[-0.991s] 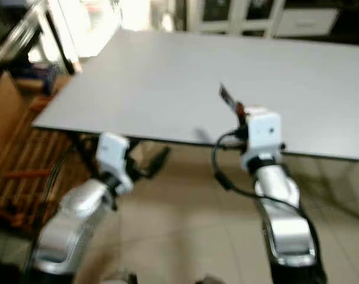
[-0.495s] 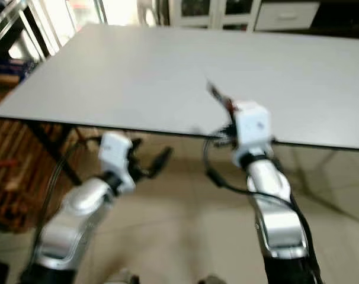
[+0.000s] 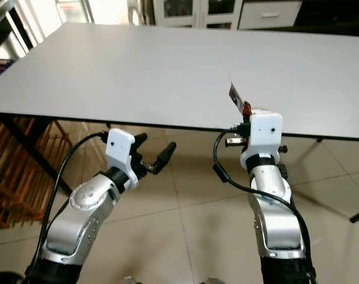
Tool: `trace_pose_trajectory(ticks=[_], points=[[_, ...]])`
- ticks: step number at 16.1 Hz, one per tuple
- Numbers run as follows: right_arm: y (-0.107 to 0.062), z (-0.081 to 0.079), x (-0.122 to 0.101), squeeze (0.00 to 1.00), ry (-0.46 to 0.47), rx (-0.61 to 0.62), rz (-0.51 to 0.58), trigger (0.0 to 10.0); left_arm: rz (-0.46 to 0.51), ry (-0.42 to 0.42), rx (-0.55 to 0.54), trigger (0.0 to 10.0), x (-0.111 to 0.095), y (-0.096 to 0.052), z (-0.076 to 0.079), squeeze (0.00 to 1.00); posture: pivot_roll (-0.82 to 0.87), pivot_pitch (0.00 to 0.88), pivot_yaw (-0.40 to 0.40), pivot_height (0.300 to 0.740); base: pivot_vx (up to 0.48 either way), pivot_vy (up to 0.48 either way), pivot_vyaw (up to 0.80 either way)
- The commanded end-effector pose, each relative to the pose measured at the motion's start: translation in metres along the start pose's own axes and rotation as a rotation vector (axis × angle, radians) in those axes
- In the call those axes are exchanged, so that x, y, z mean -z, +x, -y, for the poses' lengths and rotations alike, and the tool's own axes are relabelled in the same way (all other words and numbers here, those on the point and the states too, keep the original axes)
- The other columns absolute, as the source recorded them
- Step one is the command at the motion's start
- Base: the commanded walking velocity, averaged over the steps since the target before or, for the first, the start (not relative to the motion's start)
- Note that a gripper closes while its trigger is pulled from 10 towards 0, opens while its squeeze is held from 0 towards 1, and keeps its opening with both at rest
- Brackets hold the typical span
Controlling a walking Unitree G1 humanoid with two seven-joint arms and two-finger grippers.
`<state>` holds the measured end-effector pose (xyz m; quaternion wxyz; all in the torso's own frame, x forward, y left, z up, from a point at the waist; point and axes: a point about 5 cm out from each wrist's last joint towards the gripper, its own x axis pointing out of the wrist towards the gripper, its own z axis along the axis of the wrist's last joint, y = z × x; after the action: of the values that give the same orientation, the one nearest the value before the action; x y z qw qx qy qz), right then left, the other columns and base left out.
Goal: Picking trash to rubbish bin
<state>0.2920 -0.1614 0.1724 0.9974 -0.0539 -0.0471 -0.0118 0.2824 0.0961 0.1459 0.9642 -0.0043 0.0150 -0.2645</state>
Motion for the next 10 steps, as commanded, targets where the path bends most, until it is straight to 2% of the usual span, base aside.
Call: trace_pose_trajectory(ticks=[1,7,10], points=[[0.0005,-0.0045,-0.0025,0.0,0.006,-0.005,0.012,10.0,-0.011,0.0,-0.015,10.0,0.0012,-0.0011,-0.0049,0.0,-0.01,0.091,0.003,0.74,0.0,0.0,0.0],[0.0027,-0.004,-0.0014,0.0,0.01,0.001,0.01,10.0,-0.017,-0.01,-0.01,10.0,0.0025,0.0003,-0.004,0.0,-0.01,0.092,0.0,0.74,0.0,0.0,0.0],[0.0026,-0.005,-0.0013,0.0,0.012,-0.001,0.01,10.0,-0.021,-0.011,-0.008,10.0,0.0028,0.0,-0.0041,0.0,-0.01,0.094,0.002,0.74,-0.324,0.0,0.0]])
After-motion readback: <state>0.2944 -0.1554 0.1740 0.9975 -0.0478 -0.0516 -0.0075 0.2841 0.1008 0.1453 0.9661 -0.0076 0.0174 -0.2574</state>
